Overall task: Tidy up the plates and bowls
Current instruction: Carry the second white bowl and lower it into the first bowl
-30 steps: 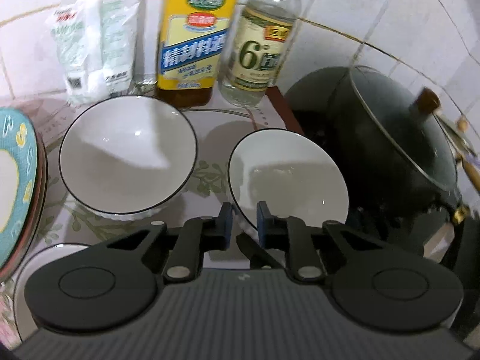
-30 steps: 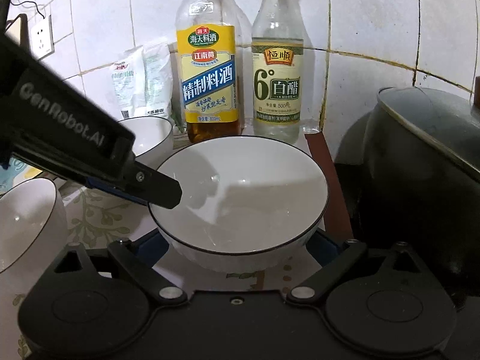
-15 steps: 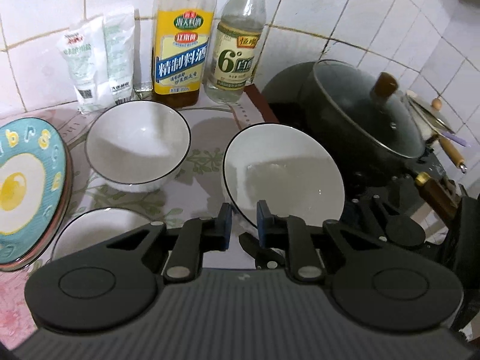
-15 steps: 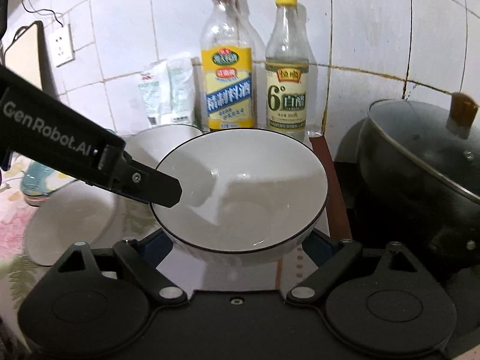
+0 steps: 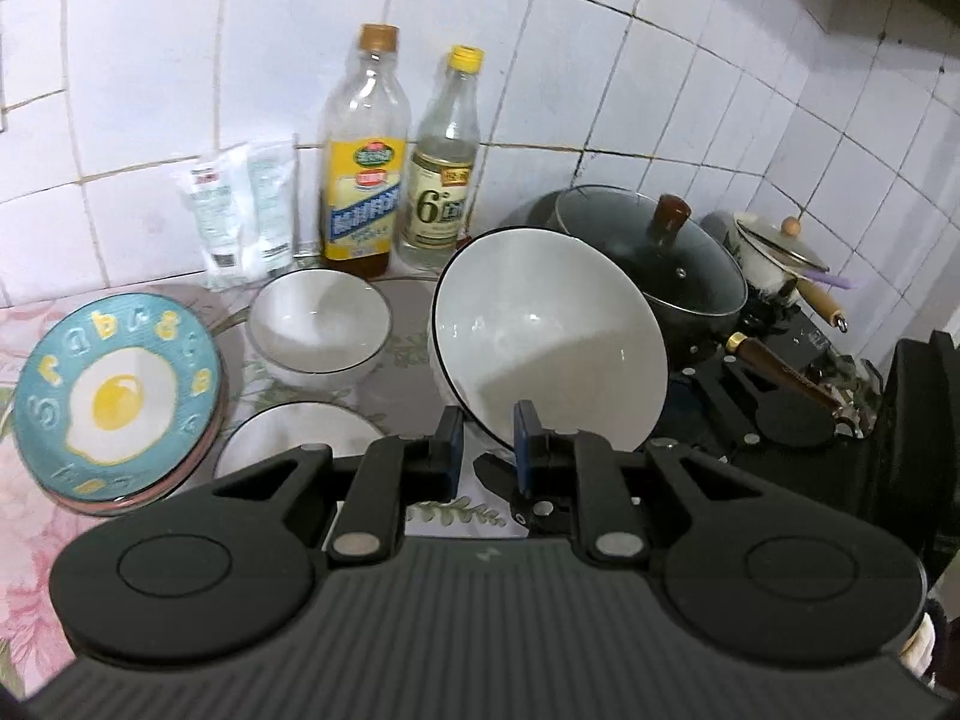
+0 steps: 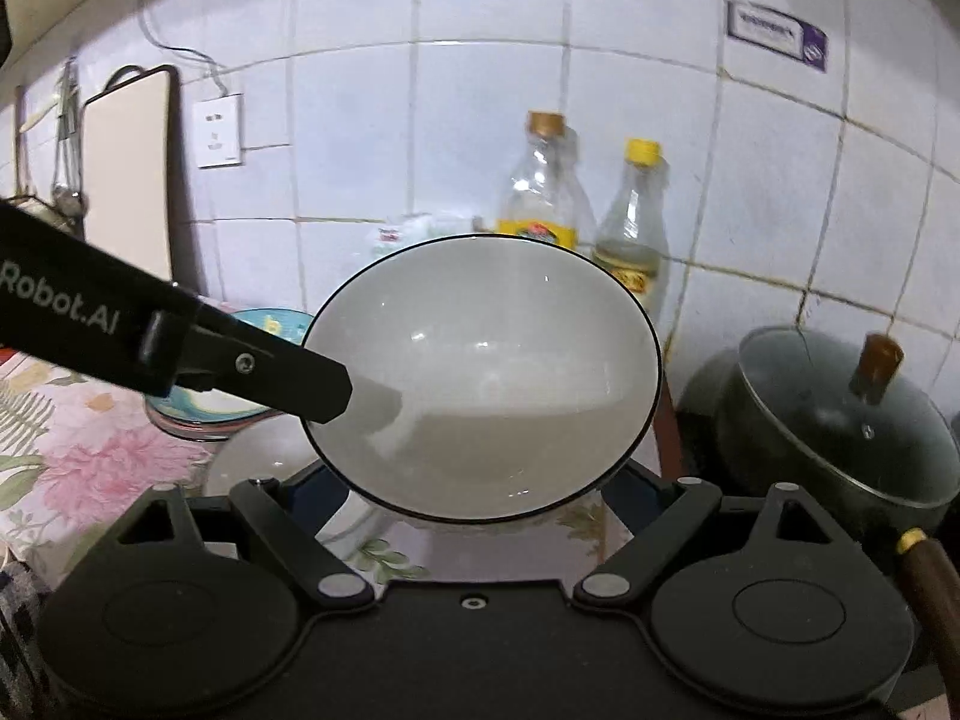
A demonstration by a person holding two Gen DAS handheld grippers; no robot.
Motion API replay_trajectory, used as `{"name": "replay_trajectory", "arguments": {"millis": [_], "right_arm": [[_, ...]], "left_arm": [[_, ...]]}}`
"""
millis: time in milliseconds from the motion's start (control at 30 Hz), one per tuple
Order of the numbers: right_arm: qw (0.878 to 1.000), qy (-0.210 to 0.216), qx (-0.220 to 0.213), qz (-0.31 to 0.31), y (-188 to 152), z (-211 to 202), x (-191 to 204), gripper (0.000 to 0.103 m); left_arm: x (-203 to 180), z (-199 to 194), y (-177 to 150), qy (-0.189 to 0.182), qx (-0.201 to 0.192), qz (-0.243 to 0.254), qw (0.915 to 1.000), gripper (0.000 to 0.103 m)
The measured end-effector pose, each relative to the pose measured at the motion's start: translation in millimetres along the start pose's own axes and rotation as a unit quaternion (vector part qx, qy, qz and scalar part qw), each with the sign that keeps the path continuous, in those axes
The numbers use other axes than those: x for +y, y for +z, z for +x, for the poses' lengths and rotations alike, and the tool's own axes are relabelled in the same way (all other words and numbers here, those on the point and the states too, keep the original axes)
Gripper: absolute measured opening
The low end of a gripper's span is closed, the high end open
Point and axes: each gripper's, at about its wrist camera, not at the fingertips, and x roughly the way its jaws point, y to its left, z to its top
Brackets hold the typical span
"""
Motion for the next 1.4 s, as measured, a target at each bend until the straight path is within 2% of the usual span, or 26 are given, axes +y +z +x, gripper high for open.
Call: {"name": "replay_trajectory", "arguments": {"millis": [233,433,733,967,1267,1400], "right_arm": [[1.0,0.025,0.006,-0.009,6,3,26,0.093],[0.998,0.048,0.025,-0.016,2,13,54,0.093],[0.995,0.068,0.068,-0.008,-9,45,76,0.093],[0.991,0.082,0.102,-0.002,-3,64,73,0.093],[0.988,0.073,0.125,-0.047,-1,76,78,0.094],[0.987,0.078,0.134,-0.047,-1,80,77,0.095]], "left_arm": [[27,-23,-10,0.007,-0.003,-0.025,0.9997,0.016],[59,-30,-24,0.012,0.011,-0.058,0.9982,0.016],[96,-10,-37,0.027,0.041,-0.09,0.9947,0.016],[116,8,-40,0.019,0.052,-0.115,0.9918,0.017],[127,23,-43,0.019,0.059,-0.129,0.9896,0.017],[131,26,-44,0.017,0.063,-0.134,0.9888,0.017]]}}
